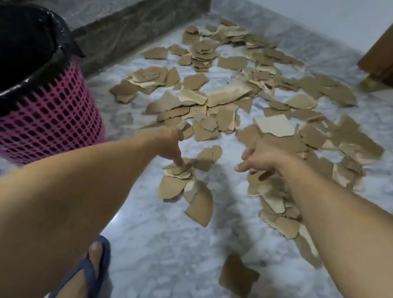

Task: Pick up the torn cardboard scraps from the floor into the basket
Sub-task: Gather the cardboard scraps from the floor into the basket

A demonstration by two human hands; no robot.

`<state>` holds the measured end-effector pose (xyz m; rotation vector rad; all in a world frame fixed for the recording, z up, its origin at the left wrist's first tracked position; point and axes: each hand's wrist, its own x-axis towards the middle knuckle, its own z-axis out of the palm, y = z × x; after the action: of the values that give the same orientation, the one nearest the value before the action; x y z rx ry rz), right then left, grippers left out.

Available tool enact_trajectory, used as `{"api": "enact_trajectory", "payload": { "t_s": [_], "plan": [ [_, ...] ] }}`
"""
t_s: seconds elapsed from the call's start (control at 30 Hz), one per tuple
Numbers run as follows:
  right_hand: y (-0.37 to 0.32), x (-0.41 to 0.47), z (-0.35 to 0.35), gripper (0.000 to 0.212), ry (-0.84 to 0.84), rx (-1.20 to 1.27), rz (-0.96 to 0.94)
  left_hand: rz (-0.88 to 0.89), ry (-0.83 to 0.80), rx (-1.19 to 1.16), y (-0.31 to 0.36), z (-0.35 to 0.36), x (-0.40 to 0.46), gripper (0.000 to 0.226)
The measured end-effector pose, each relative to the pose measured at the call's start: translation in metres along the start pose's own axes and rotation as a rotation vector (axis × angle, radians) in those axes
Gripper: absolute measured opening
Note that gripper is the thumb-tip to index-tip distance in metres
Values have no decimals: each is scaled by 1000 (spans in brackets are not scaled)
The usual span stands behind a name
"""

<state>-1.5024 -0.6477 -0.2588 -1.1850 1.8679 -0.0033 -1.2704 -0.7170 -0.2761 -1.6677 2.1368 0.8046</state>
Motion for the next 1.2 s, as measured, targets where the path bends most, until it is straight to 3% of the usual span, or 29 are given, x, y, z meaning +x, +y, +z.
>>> {"api": "enact_trajectory", "payload": {
  "t_s": [0.1, 0.2, 0.27, 0.33, 0.5, 0.6, 0.73, 0.8, 0.87, 1.07, 1.2],
  "plan": [
    [43, 7, 33, 52, -21, -133, 42, 92, -49, 173, 2, 51, 17, 108],
    [81, 8, 61, 58, -49, -250, 73, 101, -89, 204, -1, 89, 24, 118],
    [105, 10, 71, 69, 69, -264, 133, 58, -122, 168, -5, 108, 31, 130],
    [128, 14, 72, 93, 264, -267, 245, 34, -113, 148, -3, 128, 39, 140],
    [163, 28, 59, 112, 451, 35, 510, -34, 1, 189, 13, 146, 50, 138],
    [169, 36, 64, 121, 438, 124, 511, -36, 24, 165, 19, 142, 60, 129],
    [160, 37, 71, 122, 426, 28, 566, 0, 82, 137, 22, 138, 71, 140],
    [152, 36, 68, 122, 424, 124, 573, -23, 102, 164, 21, 136, 76, 142],
    [147, 36, 63, 120, 417, 263, 601, -58, 135, 175, 20, 132, 80, 135],
    [153, 46, 51, 96, 516, 629, 506, -10, 161, 31, 20, 116, 95, 66],
    [156, 54, 42, 73, 466, 801, 454, 45, 84, -240, 20, 103, 95, 57]
  ]
}}
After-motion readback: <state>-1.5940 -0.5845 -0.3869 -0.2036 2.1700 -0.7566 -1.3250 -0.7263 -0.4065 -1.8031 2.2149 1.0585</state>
